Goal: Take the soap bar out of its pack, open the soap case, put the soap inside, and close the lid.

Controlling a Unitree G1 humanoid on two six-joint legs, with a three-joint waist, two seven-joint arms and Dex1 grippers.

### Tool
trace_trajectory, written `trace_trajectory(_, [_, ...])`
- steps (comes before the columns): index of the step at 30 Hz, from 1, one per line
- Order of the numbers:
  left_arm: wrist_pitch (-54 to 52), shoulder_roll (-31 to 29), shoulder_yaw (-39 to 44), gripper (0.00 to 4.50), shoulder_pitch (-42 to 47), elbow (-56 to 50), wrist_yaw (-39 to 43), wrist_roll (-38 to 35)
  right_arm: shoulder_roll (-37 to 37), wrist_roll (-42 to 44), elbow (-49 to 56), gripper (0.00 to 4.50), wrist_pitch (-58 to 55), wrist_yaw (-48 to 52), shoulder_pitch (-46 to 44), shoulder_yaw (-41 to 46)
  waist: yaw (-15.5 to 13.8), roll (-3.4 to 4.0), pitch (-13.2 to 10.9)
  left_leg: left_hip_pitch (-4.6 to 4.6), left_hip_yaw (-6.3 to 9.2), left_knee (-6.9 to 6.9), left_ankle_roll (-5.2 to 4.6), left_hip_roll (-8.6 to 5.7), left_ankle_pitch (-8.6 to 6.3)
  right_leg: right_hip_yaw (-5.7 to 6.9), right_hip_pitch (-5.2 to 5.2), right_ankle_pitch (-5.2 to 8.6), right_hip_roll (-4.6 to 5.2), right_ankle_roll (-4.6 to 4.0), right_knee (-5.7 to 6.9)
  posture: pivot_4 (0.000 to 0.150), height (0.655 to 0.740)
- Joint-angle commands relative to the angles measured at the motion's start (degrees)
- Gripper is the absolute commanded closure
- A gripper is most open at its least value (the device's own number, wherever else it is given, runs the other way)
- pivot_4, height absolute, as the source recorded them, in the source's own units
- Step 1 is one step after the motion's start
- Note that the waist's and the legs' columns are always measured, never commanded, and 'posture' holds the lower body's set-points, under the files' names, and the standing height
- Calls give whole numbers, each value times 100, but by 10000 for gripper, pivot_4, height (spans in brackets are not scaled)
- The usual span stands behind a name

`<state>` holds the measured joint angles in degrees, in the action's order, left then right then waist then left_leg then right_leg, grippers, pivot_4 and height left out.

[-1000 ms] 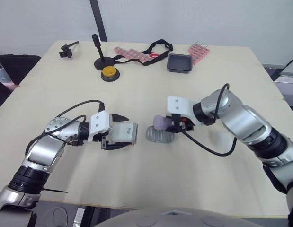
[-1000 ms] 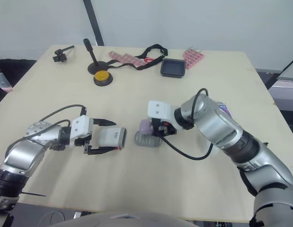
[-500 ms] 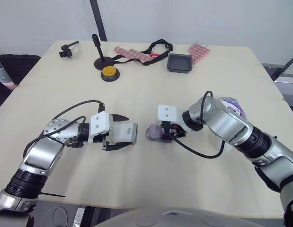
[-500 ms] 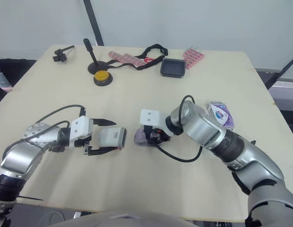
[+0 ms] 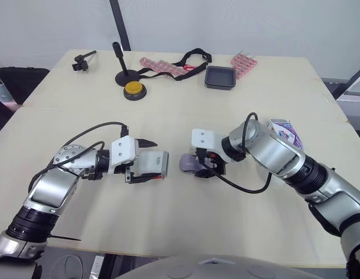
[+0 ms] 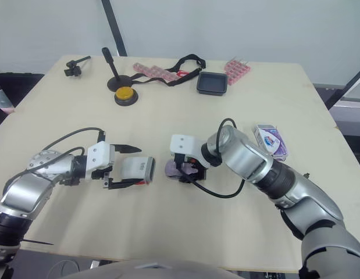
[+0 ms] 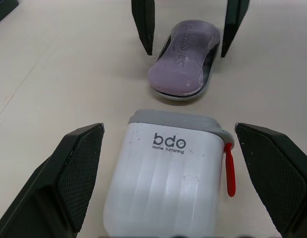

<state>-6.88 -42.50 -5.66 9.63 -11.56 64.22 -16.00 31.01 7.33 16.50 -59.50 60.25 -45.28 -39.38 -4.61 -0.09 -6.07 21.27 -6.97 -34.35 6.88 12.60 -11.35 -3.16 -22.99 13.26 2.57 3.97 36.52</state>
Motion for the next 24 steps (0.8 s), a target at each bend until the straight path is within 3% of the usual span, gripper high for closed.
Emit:
trace_trajectory(1, [142,-14,37,0,106,46,25,34,-106,451,260,416,-312,22,-199,648,-2,0,0,0,0,0,0,0,0,0,0,0,0,0,1,1500,7395])
trace_trajectory(7, [233,-38,61,0,143,170,120,29,275,858,730,416,-490,14,-209,1313,-41,-1,0,2,0,-1,0,0,0,0,0,0,0,0,5,1500,7395])
trace_trajectory(9, [243,-20,47,0,210,224,175,12,537,1243,1161,416,-133,119,381,2188,-77,-5,3,1,0,-1,0,0,0,0,0,0,0,0,5,1500,7395])
trace_trajectory(13, [251,-32,44,0,268,314,293,-9,817,1500,1633,416,485,2,1513,2989,-162,-11,7,8,1,0,0,-1,-1,2,0,0,2,1,1,1500,7395])
trace_trajectory(17, [221,-96,72,0,374,413,536,-107,478,1810,1649,416,1739,-143,2983,4127,-150,-10,7,11,-1,-1,0,1,-1,-2,-5,0,2,0,-12,1500,7395])
trace_trajectory(24, [42,52,319,0,514,792,718,-560,235,1727,1415,416,3152,-201,4296,4227,-64,-10,7,11,-2,1,0,0,-1,-5,-5,1,5,-2,-5,1500,7395])
